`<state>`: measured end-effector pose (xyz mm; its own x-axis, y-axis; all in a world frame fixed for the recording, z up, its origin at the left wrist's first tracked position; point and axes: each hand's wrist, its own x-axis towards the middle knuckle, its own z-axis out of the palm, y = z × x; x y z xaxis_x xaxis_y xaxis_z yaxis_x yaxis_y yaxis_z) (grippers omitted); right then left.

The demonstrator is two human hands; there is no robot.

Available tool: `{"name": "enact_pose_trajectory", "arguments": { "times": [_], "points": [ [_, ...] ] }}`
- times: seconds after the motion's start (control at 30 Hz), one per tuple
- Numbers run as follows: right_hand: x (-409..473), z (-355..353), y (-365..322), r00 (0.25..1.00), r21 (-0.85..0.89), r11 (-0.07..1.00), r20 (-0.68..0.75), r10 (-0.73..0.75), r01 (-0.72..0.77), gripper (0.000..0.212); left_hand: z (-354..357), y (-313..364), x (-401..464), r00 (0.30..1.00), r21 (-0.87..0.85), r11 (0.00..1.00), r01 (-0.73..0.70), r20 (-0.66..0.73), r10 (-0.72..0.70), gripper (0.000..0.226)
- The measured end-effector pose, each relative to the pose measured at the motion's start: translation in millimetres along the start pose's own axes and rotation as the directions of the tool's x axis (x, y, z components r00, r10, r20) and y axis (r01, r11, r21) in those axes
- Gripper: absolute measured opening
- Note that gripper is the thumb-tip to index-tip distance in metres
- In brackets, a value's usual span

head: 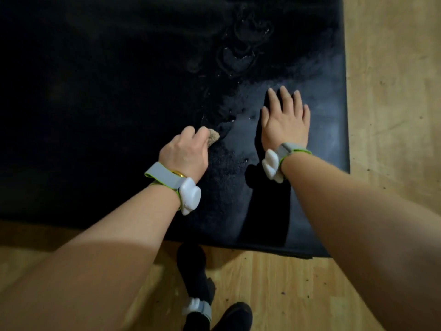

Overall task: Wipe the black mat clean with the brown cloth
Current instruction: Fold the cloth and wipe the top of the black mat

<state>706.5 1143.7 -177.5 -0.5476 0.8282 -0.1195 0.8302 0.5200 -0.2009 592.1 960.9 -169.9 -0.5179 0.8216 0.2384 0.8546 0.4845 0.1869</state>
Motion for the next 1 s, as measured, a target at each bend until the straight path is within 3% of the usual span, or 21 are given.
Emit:
{"name": "enact_pose_trajectory", "arguments": {
  "times": [0.1, 0.2, 0.3, 0.37, 0.4, 0.47, 0.53, 0.57, 0.67, 0.73, 0.8, 0.87, 1.0],
  "points": [
    [-4.1, 3.5, 0.5, 0.999, 0.0, 1.0, -0.051, 0.007, -0.007, 0.05, 0.3, -2.9, 1.4, 0.998, -0.017, 0.998, -0.055, 0.002, 0.055, 0.013],
    [-3.5, 4.8, -0.4, 0.998, -0.012, 1.0, -0.058, 0.006, -0.007, 0.049, -2.1, -17.4, 26.8, 0.995, 0.105, 0.99, -0.094, 0.039, 0.09, 0.007],
    [-4.2, 6.0, 0.3, 0.997, -0.016, 1.0, -0.074, 0.01, -0.011, 0.049, -3.5, -37.6, 79.3, 0.946, 0.167, 0.94, 0.296, 0.081, -0.312, 0.018],
    [-5.0, 5.5, 0.1, 0.996, -0.018, 1.0, -0.087, 0.007, -0.009, 0.049, -0.2, -28.4, 98.7, 0.908, 0.041, 0.914, 0.404, 0.108, -0.406, 0.023],
    [-4.9, 5.0, 0.1, 0.996, -0.019, 1.0, -0.087, 0.006, -0.008, 0.049, 0.9, -13.1, 98.1, 0.932, -0.003, 0.939, 0.344, 0.123, -0.341, 0.023],
    [-4.5, 3.9, -0.1, 0.997, -0.021, 1.0, -0.072, 0.011, -0.013, 0.049, 7.2, 22.7, 77.1, 0.996, -0.113, 0.993, 0.03, 0.084, -0.02, 0.012],
    [-3.9, 3.8, 0.3, 0.998, -0.029, 0.999, -0.058, 0.021, -0.023, 0.049, 7.2, 50.8, 47.1, 0.947, -0.181, 0.935, -0.305, 0.049, 0.319, 0.011],
    [-5.8, 4.2, 0.1, 0.998, -0.031, 0.999, -0.055, 0.021, -0.022, 0.049, 9.0, 52.6, 36.2, 0.905, -0.203, 0.891, -0.406, 0.043, 0.423, 0.013],
    [-4.4, 2.3, -1.0, 0.997, -0.031, 0.999, -0.069, 0.026, -0.028, 0.049, 10.4, 35.6, 55.2, 0.848, -0.191, 0.836, -0.514, 0.035, 0.529, 0.013],
    [-3.7, 1.8, -2.1, 0.997, -0.035, 0.999, -0.077, 0.03, -0.033, 0.048, 12.5, 18.3, 88.8, 0.897, -0.071, 0.898, -0.433, 0.063, 0.438, 0.01],
    [-4.1, 2.3, -2.0, 0.997, -0.035, 0.999, -0.075, 0.027, -0.03, 0.048, 12.2, 3.0, 123.2, 0.976, 0.036, 0.982, -0.188, 0.121, 0.182, 0.014],
    [-4.5, 2.3, -1.6, 0.998, -0.035, 0.999, -0.064, 0.022, -0.024, 0.048, 16.6, -8.8, 139.5, 0.986, 0.038, 0.999, -0.027, 0.167, 0.02, 0.025],
    [-2.9, 0.0, -3.6, 0.999, -0.038, 0.999, -0.039, 0.029, -0.031, 0.048, 21.5, -12.7, 138.4, 0.992, -0.033, 0.999, -0.041, 0.121, 0.045, 0.025]
  ]
}}
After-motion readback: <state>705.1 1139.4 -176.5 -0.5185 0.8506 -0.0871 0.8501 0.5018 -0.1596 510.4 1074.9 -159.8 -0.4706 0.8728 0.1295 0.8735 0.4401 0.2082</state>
